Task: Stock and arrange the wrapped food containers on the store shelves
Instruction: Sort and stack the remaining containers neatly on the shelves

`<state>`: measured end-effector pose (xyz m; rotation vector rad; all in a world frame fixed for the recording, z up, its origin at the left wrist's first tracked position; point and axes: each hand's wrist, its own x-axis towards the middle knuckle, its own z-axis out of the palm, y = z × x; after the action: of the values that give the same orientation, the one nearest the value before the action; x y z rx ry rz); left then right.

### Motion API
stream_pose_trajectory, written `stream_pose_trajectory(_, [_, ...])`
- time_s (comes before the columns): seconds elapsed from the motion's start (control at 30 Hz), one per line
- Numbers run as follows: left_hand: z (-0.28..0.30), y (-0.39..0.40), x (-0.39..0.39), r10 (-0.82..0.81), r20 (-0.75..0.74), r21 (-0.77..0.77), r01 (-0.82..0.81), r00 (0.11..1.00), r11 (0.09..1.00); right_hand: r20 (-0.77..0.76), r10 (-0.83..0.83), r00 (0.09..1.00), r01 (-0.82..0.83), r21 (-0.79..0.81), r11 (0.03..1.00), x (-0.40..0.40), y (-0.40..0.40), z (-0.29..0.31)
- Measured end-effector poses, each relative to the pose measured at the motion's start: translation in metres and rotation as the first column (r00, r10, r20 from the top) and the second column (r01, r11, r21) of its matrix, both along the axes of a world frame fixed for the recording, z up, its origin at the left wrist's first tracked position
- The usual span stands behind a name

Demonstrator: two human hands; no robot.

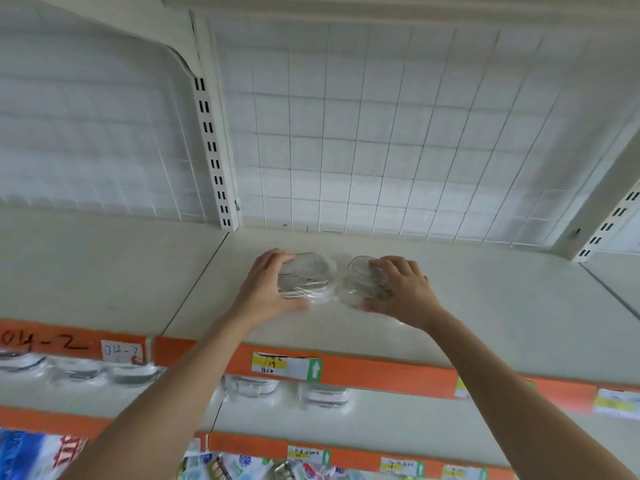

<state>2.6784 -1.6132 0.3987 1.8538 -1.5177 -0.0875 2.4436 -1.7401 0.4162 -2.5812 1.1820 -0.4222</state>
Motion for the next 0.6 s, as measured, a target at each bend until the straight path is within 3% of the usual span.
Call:
stream_pose_trajectory(0.13, [0.001, -0.011, 0.006, -0.042, 0.0, -0.001, 0.042, 0.999, 0.999, 0.067, -0.054, 0.996, 0.048, 0.08, 0.996, 0.007, -0.006, -0.001])
stream_pose_trajectory(0.2, [0.002, -0.012, 0.008, -0.044, 0.006, -0.027, 0.045, 0.999, 0.999, 0.041, -0.012, 0.999, 0.011, 0.034, 0.999, 0.007, -0.008, -0.003])
stream_pose_trajectory(0.4, [0.002, -0.012, 0.011, -0.064, -0.055, -0.096, 0.058, 0.996, 0.994, 0.267, -0.137, 0.954, 0.153, -0.041, 0.987, 0.017, 0.002, -0.01])
stream_pose_trajectory(0.6, [0.0, -0.014, 0.015, -0.08, -0.077, -0.131, 0.069, 0.994, 0.989, 0.263, -0.132, 0.956, 0.15, -0.048, 0.987, 0.02, 0.001, -0.011])
